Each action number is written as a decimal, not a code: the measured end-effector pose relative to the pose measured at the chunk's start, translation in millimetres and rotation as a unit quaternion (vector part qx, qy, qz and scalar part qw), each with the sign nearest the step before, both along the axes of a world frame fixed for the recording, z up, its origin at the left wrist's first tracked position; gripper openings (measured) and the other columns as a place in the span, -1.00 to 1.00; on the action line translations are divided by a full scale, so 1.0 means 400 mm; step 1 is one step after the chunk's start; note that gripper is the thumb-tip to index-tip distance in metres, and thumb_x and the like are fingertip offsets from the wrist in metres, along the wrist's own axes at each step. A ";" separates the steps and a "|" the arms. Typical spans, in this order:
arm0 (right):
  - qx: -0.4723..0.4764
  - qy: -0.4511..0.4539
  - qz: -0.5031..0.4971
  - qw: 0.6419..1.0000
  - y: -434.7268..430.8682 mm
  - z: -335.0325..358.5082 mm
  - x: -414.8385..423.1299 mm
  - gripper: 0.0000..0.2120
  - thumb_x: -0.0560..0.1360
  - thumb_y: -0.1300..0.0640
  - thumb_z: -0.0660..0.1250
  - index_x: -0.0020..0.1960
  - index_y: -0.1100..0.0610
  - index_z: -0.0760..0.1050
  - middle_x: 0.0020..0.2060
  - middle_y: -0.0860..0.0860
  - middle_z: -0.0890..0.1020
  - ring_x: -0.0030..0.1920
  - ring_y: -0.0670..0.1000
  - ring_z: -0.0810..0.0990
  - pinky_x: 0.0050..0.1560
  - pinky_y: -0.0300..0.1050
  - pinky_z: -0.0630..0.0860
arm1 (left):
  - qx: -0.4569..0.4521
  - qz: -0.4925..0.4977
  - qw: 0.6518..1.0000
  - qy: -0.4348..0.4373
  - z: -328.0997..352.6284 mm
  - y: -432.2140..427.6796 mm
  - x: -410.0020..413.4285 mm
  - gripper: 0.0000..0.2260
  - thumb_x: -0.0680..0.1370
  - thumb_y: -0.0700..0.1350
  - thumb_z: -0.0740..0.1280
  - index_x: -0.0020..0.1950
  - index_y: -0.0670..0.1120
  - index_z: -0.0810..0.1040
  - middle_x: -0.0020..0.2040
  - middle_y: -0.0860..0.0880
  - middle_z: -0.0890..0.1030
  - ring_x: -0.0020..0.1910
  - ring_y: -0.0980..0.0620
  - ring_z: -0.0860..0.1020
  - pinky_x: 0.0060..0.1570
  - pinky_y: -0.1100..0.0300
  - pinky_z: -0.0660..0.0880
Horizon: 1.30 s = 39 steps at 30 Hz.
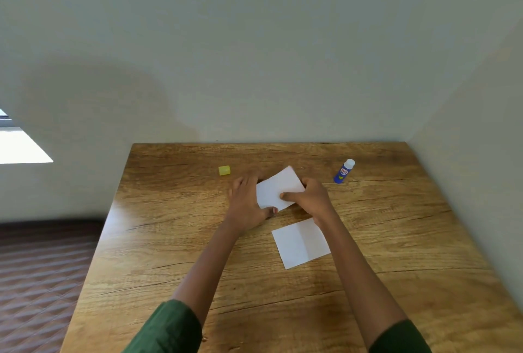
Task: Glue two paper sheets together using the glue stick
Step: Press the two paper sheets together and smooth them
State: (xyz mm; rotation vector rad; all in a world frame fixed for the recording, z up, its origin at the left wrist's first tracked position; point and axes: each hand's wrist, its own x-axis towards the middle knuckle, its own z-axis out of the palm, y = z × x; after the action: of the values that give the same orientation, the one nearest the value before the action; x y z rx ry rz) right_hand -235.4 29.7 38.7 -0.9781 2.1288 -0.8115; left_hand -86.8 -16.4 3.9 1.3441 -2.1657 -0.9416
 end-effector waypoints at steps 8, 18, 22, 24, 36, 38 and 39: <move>-0.068 -0.157 -0.064 0.983 0.014 0.003 -0.031 -0.52 0.36 0.22 0.49 0.23 0.15 0.42 0.13 0.07 0.60 0.10 0.05 0.58 0.00 -0.09 0.56 | 0.071 0.029 0.988 0.130 0.007 -0.003 0.009 -0.20 0.31 0.04 0.54 0.45 0.03 0.22 0.31 0.01 0.45 0.36 -0.02 0.27 0.33 -0.04 0.27; -0.095 -0.356 -0.055 0.928 0.012 0.017 -0.023 -0.49 0.39 0.30 0.46 0.28 0.18 0.36 0.06 0.11 0.64 0.00 0.08 0.60 -0.06 -0.10 0.55 | 0.347 0.122 0.805 0.465 0.044 0.023 0.011 -0.42 0.45 -0.17 0.41 0.41 0.00 0.27 0.17 -0.07 0.58 0.10 -0.02 0.59 0.05 0.02 0.55; -0.092 -0.392 -0.021 0.915 0.005 0.012 -0.007 -0.52 0.39 0.30 0.44 0.26 0.18 0.38 0.08 0.12 0.62 0.04 0.06 0.61 -0.08 -0.15 0.56 | 0.318 0.154 0.812 0.465 0.046 0.020 0.010 -0.48 0.40 -0.31 0.44 0.29 -0.03 0.41 0.09 -0.10 0.63 0.11 -0.10 0.59 0.08 -0.11 0.55; -0.104 -0.419 0.000 0.902 0.002 0.007 -0.002 -0.61 0.41 0.25 0.43 0.20 0.15 0.42 0.03 0.09 0.63 0.02 0.04 0.62 -0.04 -0.11 0.59 | 0.315 0.168 0.802 0.480 0.045 0.016 0.020 -0.53 0.39 -0.32 0.44 0.26 -0.07 0.45 0.09 -0.11 0.64 0.11 -0.11 0.59 0.07 -0.10 0.55; -0.164 -0.101 0.175 0.965 -0.139 0.028 0.090 -0.72 0.46 0.37 0.34 0.14 0.19 0.54 -0.10 -0.11 0.62 -0.14 -0.29 0.60 -0.20 -0.42 0.51 | 0.276 0.186 0.795 0.507 0.029 0.016 0.157 -0.67 0.44 -0.32 0.37 0.20 -0.16 0.51 0.00 -0.02 0.67 0.00 0.02 0.62 -0.07 0.12 0.56; -0.152 -0.051 0.231 0.960 -0.166 0.044 0.111 -0.71 0.47 0.35 0.33 0.19 0.20 0.53 -0.11 -0.09 0.62 -0.23 -0.36 0.57 -0.27 -0.47 0.46 | 0.277 0.188 0.794 0.507 0.030 0.018 0.160 -0.69 0.44 -0.32 0.37 0.17 -0.13 0.52 -0.03 0.01 0.68 -0.04 0.05 0.63 -0.11 0.16 0.56; -0.146 -0.041 0.250 0.956 -0.176 0.053 0.121 -0.73 0.50 0.33 0.30 0.18 0.18 0.54 -0.12 -0.05 0.63 -0.25 -0.35 0.56 -0.29 -0.47 0.44 | 0.278 0.193 0.793 0.507 0.032 0.018 0.159 -0.69 0.44 -0.32 0.38 0.16 -0.12 0.53 -0.02 0.01 0.68 -0.04 0.05 0.62 -0.11 0.16 0.55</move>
State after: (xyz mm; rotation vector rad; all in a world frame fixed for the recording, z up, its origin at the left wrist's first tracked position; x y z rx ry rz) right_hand -187.1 -40.5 59.9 -1.5281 1.6046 -0.8965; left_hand -23.2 -9.2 16.6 1.0201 -0.7851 -1.6732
